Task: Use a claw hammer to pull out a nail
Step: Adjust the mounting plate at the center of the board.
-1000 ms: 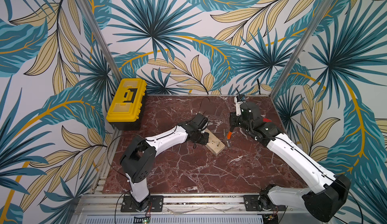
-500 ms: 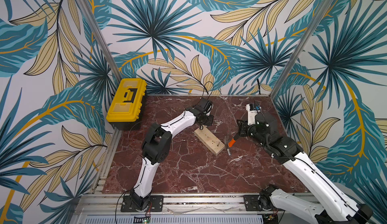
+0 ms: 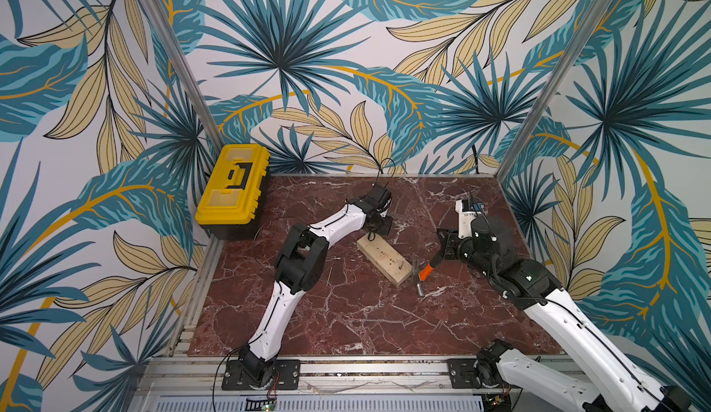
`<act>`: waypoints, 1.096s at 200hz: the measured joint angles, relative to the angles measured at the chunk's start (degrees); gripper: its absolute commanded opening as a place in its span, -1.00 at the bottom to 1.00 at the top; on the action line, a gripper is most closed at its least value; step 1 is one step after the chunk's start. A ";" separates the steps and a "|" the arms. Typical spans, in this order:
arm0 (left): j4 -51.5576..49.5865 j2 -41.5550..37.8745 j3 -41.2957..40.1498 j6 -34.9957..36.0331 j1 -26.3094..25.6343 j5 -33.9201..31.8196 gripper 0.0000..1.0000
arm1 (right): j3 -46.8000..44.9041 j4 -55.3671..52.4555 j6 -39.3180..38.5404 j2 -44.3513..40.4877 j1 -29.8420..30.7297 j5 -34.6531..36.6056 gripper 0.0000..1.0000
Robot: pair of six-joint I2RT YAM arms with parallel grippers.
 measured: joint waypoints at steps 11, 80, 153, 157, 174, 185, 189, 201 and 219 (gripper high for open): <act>0.48 -0.37 -1.20 0.15 0.09 -0.22 -0.31 | 0.00 0.00 0.00 0.00 0.00 0.00 -1.00; -0.46 -8.37 -12.96 -0.04 0.20 -1.05 -0.34 | 0.00 0.04 0.00 0.59 0.00 -0.44 -1.00; -0.22 -14.51 -19.10 -0.50 0.20 -0.96 -0.36 | 0.00 0.04 -0.04 0.96 0.00 -0.66 -1.00; 0.02 -14.56 -19.32 -0.52 0.20 -0.94 -0.36 | 0.00 0.04 -0.04 0.96 0.00 -0.66 -1.00; 0.90 -15.28 -20.50 -0.68 0.20 -0.79 -0.36 | 0.00 0.02 -0.02 0.96 0.00 -0.66 -1.00; 0.94 -15.91 -21.38 -0.87 0.20 -0.74 -0.36 | 0.00 0.00 -0.04 0.96 0.00 -0.66 -1.00; 0.87 -16.13 -21.66 -0.90 0.20 -0.72 -0.36 | 0.00 0.00 -0.04 0.94 0.00 -0.66 -1.00; 0.87 -16.83 -22.67 -0.98 0.20 -0.57 -0.36 | 0.00 -0.02 -0.02 0.85 0.00 -0.66 -1.00; 0.81 -17.86 -24.04 -1.07 0.20 -0.33 -0.36 | 0.00 -0.02 -0.02 0.61 0.00 -0.70 -1.00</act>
